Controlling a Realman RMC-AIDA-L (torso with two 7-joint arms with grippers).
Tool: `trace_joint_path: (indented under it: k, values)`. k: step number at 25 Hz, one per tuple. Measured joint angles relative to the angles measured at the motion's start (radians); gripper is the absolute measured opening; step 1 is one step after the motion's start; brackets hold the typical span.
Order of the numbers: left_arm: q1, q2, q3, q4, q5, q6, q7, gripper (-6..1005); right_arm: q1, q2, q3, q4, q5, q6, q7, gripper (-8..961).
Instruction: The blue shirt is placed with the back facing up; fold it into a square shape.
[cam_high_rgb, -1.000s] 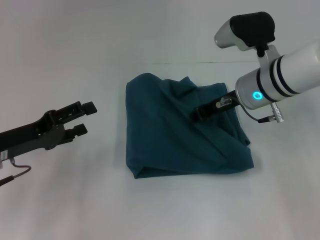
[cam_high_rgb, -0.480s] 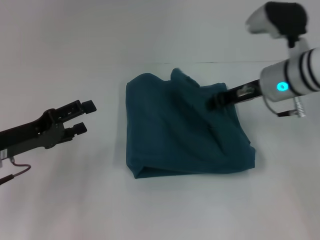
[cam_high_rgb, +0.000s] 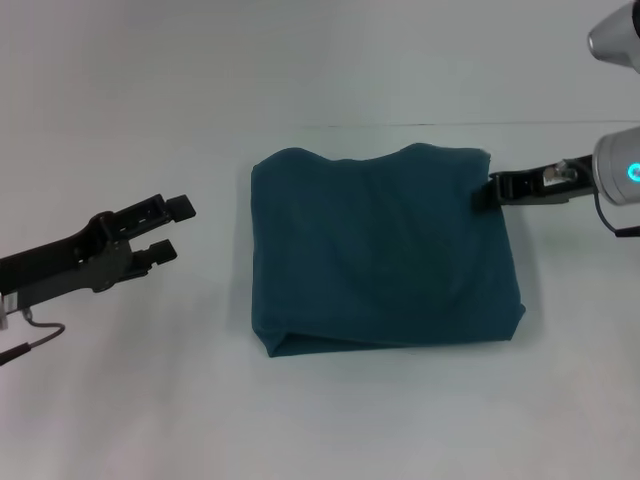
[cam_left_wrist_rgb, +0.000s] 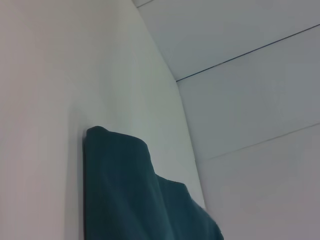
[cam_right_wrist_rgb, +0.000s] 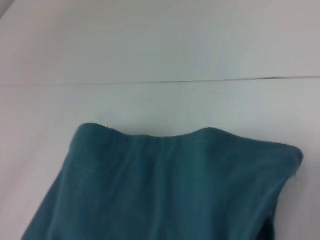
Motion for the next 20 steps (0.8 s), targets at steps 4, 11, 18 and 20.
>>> trace_joint_path:
  k: [4, 11, 18, 20]
  values:
    - [-0.004, 0.0, 0.0, -0.004, 0.0, -0.001, -0.001, 948, -0.005, -0.005, 0.007, 0.037, -0.001, 0.043, 0.0, 34]
    - [-0.001, -0.001, 0.0, -0.011, 0.0, -0.006, 0.001, 949, -0.005, -0.014, 0.01, 0.088, -0.002, 0.105, 0.0, 35]
    - [0.002, -0.002, 0.0, -0.018, 0.0, -0.006, 0.001, 949, 0.001, -0.015, 0.011, 0.111, -0.003, 0.16, -0.006, 36]
    - [0.002, -0.002, 0.0, -0.021, 0.0, -0.007, 0.001, 949, 0.009, -0.014, 0.011, 0.122, -0.003, 0.175, -0.008, 37]
